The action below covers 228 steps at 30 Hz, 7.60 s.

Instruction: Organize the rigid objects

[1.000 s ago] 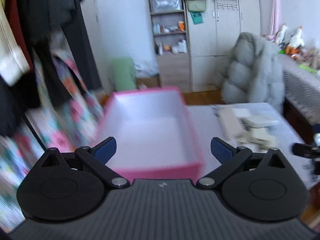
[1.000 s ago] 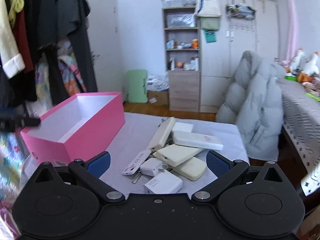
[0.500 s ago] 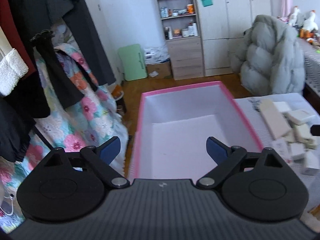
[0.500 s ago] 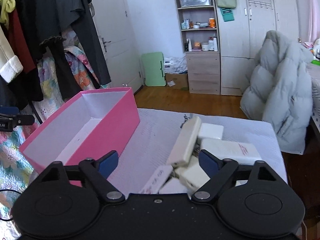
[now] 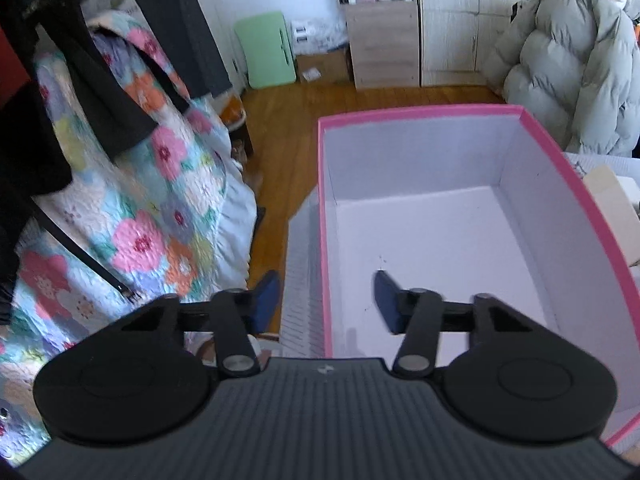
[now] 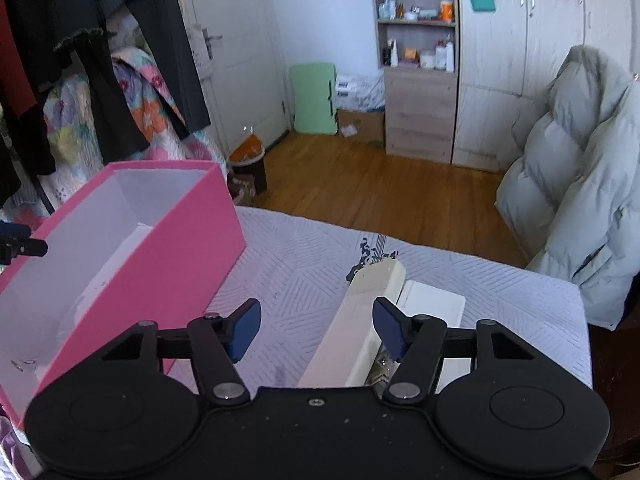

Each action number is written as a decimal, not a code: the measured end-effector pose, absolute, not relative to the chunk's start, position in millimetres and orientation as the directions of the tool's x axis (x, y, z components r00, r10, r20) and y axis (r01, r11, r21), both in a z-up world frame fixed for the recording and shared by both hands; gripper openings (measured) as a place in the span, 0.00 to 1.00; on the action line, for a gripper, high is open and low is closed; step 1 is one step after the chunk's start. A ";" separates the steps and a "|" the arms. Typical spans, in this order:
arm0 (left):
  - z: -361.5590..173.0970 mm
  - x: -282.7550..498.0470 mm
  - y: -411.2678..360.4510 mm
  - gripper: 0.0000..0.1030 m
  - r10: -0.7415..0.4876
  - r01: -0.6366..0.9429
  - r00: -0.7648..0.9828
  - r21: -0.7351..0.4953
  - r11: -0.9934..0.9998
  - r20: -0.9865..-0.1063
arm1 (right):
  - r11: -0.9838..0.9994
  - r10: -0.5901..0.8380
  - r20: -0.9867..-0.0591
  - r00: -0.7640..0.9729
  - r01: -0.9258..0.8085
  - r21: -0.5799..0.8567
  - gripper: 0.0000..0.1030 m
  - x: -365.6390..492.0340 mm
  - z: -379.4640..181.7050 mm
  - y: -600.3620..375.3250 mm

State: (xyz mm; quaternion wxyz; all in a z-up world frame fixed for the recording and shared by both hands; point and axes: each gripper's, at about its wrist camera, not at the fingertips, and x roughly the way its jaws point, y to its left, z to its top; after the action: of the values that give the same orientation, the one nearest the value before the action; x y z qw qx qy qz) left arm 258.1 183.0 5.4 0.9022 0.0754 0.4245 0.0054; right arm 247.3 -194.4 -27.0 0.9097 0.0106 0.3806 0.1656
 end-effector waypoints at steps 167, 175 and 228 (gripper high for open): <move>-27.4 242.6 192.0 0.03 -0.027 -0.029 0.784 -0.080 0.996 -0.620 | 0.900 0.384 -0.688 0.616 -0.084 0.428 0.08 153.8 -85.9 -179.0; -28.2 242.3 193.2 0.03 -0.031 -0.030 0.784 -0.087 0.996 -0.620 | 0.895 0.389 -0.611 0.690 -0.124 0.429 0.08 147.5 -45.8 -193.1; -28.9 239.9 189.8 0.03 -0.048 0.000 0.796 -0.079 0.997 -0.604 | 0.827 0.510 -0.800 0.316 -0.435 0.355 0.46 246.9 -1.7 -28.7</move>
State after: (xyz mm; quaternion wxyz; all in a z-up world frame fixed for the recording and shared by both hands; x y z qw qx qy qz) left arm 239.9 189.8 -28.9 0.9468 -0.0372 0.3195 -0.0126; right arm 246.9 -28.7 -1.7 0.8103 0.0369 0.5070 0.2915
